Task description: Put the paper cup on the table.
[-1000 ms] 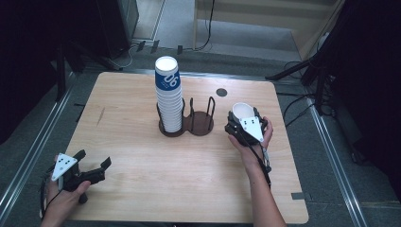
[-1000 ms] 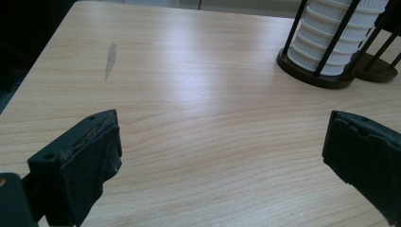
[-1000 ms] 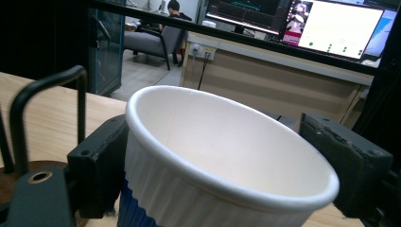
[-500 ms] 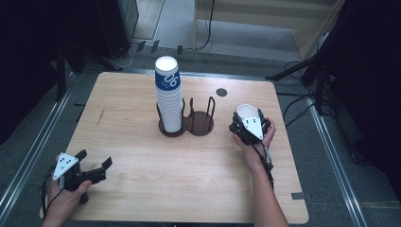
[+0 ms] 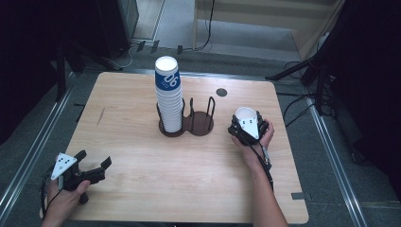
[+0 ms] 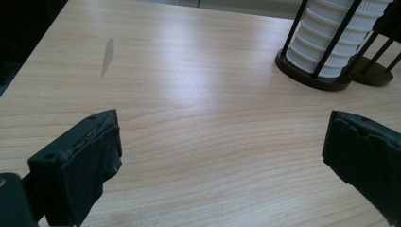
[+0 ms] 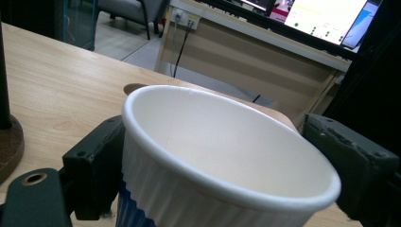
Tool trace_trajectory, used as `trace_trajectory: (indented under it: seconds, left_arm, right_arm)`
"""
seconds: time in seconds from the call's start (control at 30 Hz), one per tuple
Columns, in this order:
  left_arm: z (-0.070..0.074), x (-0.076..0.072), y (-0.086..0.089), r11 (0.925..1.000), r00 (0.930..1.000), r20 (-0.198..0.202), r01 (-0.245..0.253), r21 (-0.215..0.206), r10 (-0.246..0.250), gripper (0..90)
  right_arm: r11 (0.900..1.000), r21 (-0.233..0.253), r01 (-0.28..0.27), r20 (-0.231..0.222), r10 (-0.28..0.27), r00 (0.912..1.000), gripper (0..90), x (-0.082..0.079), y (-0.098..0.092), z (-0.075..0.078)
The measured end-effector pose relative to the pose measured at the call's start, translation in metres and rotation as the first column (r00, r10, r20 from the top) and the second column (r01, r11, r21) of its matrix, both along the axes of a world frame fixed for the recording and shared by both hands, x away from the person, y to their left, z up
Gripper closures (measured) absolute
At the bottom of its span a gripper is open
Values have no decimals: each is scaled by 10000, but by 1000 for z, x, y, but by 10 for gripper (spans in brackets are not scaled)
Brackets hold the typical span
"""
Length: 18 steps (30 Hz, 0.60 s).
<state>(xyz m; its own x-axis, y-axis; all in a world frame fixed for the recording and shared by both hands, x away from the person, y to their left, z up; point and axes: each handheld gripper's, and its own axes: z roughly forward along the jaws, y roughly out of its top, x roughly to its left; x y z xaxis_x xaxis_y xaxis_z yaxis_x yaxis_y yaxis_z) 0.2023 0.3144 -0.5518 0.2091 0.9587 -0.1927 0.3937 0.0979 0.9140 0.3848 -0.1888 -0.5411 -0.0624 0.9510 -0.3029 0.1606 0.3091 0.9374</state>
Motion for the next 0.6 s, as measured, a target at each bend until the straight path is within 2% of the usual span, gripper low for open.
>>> trace_trajectory:
  seconds: [0.33,0.47,0.5,0.6]
  left_arm:
    - [0,0,0,10000,10000,21,-5,18,5,0]
    - [0,-1,0,10000,10000,-25,8,18,-8,0]
    - [0,-1,0,10000,10000,-22,0,26,1,0]
    - [0,-1,0,10000,10000,-15,-16,7,16,0]
  right_arm:
    - [9999,-51,119,-111,-120,9999,117,0,1,-1]
    - [9999,-34,103,-294,-104,9995,85,0,0,0]
    - [9999,-50,129,-412,-131,9991,68,0,-1,1]
    - [9993,348,146,-1185,-103,9929,20,0,-3,6]
